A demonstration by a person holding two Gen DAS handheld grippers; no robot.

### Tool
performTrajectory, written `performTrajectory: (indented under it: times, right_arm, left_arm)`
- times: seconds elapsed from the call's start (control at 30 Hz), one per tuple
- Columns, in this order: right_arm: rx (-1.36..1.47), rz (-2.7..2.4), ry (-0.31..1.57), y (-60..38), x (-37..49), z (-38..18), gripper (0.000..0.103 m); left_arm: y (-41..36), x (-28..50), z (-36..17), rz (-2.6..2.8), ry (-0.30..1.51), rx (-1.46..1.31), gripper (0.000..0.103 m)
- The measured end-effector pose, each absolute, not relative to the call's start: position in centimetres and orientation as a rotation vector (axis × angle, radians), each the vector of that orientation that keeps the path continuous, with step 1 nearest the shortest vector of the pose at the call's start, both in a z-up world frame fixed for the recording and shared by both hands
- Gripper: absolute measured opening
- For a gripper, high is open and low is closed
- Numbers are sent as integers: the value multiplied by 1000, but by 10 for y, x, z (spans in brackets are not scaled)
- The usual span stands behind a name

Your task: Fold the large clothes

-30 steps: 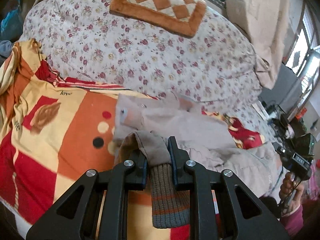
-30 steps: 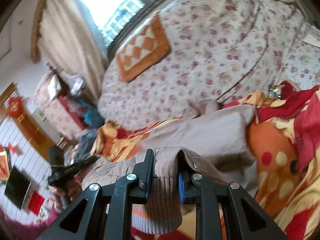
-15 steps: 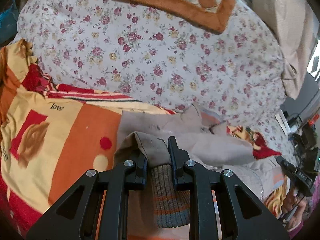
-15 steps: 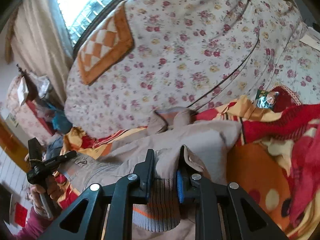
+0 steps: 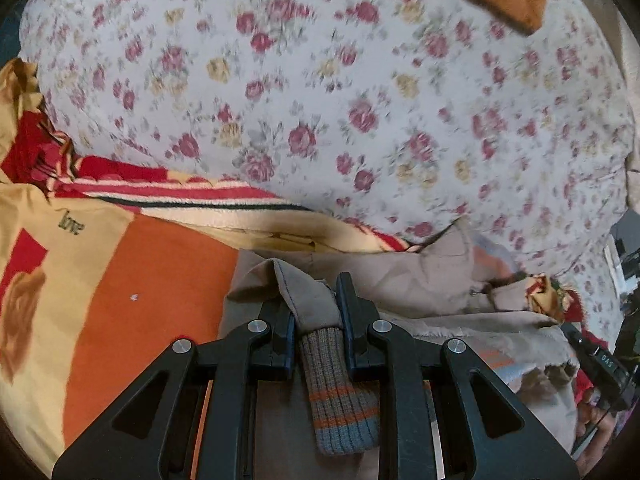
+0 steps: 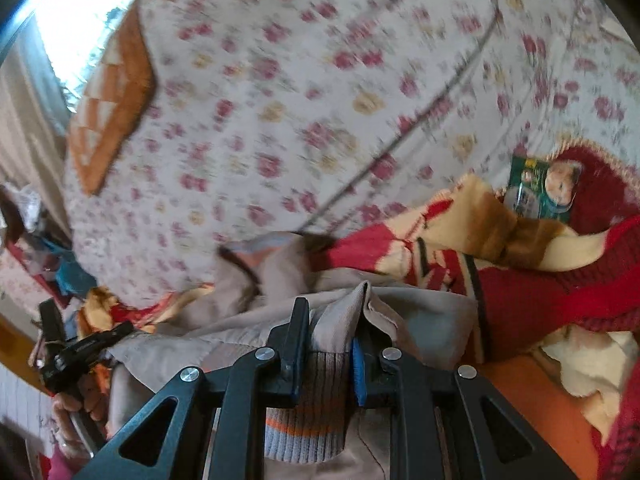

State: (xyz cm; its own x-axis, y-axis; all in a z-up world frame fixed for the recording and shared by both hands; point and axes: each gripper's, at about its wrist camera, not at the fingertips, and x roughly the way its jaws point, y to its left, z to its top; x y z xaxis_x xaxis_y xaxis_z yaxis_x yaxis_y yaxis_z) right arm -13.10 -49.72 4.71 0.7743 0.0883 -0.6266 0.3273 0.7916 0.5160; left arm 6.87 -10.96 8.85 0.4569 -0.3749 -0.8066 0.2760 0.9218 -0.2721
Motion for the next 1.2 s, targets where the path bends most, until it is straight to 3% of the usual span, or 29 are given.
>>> performTrajectory:
  times: [0.07, 0.17, 0.23, 0.3, 0.37, 0.5, 0.63, 0.9, 1.2]
  right_arm:
    - [680, -153, 692, -503, -125, 35, 18]
    - [719, -161, 710, -509, -119, 24, 31]
    - [715, -189, 708, -510, -119, 27, 36]
    - [696, -216, 687, -510, -125, 39, 47]
    - [686, -228, 643, -509, -137, 56, 63]
    - [645, -178, 590, -493, -163, 91, 64]
    - [511, -85, 662, -444, -164, 103, 64]
    - [328, -175, 951, -376, -104, 26, 64]
    - [233, -168, 941, -341, -79, 45, 67]
  left_arm:
    - [-113, 76, 81, -395, 1038, -116, 20]
    - [-120, 83, 79, -402, 1052, -112, 26]
    - [-124, 85, 82, -396, 1056, -101, 35]
    - [-122, 83, 94, -375, 1027, -89, 60]
    - [-114, 78, 110, -374, 977, -97, 66]
    - [-88, 63, 131, -395, 965, -150, 66]
    - [-69, 25, 125, -335, 1006, -69, 66]
    - [-71, -19, 54, -266, 1077, 65, 67]
    - [-75, -15, 71, -257, 993, 47, 66]
